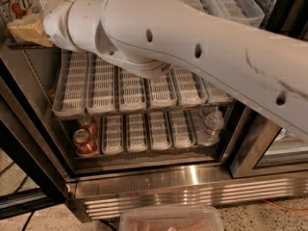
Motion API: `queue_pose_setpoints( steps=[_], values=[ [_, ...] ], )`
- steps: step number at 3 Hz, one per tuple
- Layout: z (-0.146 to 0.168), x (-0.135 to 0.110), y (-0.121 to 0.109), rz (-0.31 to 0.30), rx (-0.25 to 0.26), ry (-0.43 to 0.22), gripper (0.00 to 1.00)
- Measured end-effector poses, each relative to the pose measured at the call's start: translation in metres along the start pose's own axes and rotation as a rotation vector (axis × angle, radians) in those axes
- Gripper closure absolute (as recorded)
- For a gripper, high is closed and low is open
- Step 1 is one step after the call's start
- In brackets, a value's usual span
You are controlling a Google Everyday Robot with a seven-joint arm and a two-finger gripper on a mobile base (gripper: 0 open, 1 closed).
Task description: Pick 7up can from top shelf of fridge
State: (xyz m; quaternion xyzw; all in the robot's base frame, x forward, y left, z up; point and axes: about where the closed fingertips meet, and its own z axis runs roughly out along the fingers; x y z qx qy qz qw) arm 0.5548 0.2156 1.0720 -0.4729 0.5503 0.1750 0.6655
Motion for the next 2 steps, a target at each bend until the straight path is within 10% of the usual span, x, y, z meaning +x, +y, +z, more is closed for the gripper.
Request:
queue_pose_setpoints(
  steps=[2],
  values=[
    [0.0174,-0.0038,-0.0024,0.043,-0.018,-0.018,0.47]
  ],
)
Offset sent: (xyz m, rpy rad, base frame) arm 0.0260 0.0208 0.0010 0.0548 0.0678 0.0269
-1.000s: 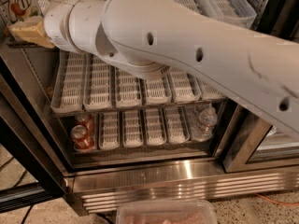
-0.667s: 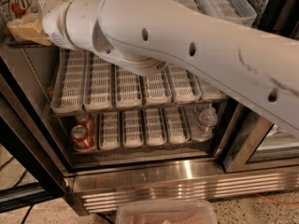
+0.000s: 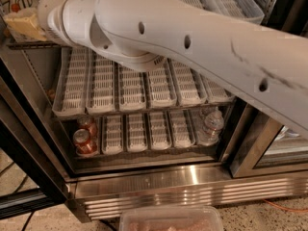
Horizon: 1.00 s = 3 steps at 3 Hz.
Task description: Pick 7up can from top shelf of fridge
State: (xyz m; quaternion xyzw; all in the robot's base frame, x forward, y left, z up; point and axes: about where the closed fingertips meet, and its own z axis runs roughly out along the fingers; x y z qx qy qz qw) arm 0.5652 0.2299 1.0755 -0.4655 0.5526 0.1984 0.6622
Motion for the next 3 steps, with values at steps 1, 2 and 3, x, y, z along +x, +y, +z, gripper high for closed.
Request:
queue_pose_setpoints(
  steps=[1,2,3],
  values=[
    [0.0072,0.0001,-0.0020,0.023,-0.007,-0.007,0.54],
    [0.0121,0.0013,-0.0025,0.040,-0.014,-0.009,0.56],
    [0.0168,0.0030,-0.0015,0.054,-0.024,-0.010,0.62]
  ],
)
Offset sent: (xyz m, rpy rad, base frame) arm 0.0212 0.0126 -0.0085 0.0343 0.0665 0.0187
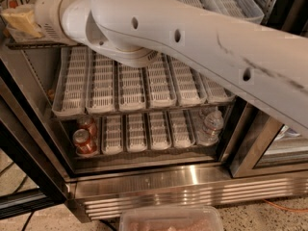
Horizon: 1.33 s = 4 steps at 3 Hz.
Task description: Pick 7up can from top shelf of fridge
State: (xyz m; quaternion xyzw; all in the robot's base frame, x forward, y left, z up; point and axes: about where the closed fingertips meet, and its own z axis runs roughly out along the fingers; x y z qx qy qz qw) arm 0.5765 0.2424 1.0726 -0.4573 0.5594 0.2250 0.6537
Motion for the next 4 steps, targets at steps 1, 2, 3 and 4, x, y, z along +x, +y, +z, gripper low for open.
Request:
queue_pose_setpoints(
  steps=[1,2,3,4],
  values=[
    [0.0034,0.0014,0.0010,0.006,-0.011,0.002,0.51],
    [0.0036,0.0000,0.0015,0.002,-0.018,0.005,0.33],
    [0.0030,-0.0022,0.0012,-0.002,-0.021,0.005,0.10],
    [0.0030,-0.0022,0.0012,-0.002,-0.021,0.005,0.13]
  ],
)
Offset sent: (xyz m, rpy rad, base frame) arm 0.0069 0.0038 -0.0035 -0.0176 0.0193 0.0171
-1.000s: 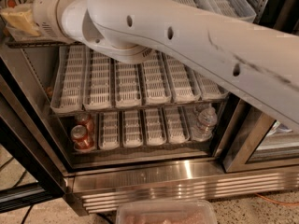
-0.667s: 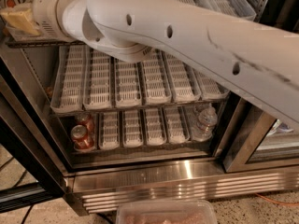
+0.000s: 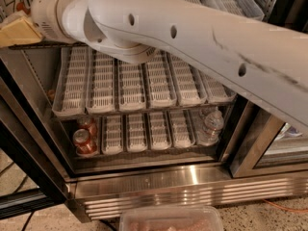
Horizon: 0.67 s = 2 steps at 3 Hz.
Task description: Pick 7up can from top shelf of fridge
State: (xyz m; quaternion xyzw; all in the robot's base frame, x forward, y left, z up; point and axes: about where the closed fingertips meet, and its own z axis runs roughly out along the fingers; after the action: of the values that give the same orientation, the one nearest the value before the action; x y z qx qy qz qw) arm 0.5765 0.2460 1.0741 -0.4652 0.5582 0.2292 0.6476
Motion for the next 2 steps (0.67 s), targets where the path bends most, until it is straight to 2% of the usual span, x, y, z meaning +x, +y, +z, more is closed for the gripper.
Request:
queue_pose_setpoints(
  steps=[2],
  values=[
    [0.0010,-0.0067,-0.0009,0.006,-0.009,-0.026,0.60]
  ],
)
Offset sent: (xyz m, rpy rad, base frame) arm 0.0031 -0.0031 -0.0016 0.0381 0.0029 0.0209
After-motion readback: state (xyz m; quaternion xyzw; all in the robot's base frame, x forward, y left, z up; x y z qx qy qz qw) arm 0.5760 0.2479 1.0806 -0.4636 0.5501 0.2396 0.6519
